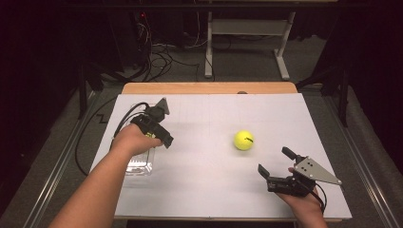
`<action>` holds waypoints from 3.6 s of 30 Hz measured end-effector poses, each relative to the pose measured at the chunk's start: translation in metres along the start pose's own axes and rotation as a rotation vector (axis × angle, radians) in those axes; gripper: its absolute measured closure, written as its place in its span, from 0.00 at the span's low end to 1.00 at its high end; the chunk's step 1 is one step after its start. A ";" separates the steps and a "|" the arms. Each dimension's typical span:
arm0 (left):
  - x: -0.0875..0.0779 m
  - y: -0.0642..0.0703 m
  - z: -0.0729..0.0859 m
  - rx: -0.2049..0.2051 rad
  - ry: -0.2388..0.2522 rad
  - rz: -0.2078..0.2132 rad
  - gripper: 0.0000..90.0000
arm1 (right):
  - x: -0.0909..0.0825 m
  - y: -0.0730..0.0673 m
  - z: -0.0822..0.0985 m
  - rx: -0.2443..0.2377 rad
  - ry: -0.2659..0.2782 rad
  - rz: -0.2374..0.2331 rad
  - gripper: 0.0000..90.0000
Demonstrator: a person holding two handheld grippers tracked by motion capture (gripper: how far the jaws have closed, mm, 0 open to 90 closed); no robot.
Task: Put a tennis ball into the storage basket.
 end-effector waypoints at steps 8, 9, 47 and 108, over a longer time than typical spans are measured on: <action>-0.001 0.023 0.005 0.054 0.039 0.045 0.02 | 0.000 -0.001 0.000 -0.003 0.001 -0.002 0.00; -0.001 0.023 0.005 0.054 0.039 0.045 0.02 | 0.000 -0.001 0.000 -0.003 0.001 -0.002 0.00; 0.043 0.093 0.056 0.238 0.247 0.186 0.01 | 0.004 -0.004 0.001 -0.021 -0.011 -0.014 0.00; 0.060 0.096 0.070 0.281 0.311 0.266 0.01 | 0.061 0.003 -0.009 -0.004 -0.111 0.084 0.00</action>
Point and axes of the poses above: each handheld gripper's, and its own axes: x roughly forward along the jaws, z roughly out of its underside, y roughly to its right, the point moved 6 cm from there along x, roughly forward along the jaws, and after that the axes turned 1 degree about x, right-handed, at the moved point
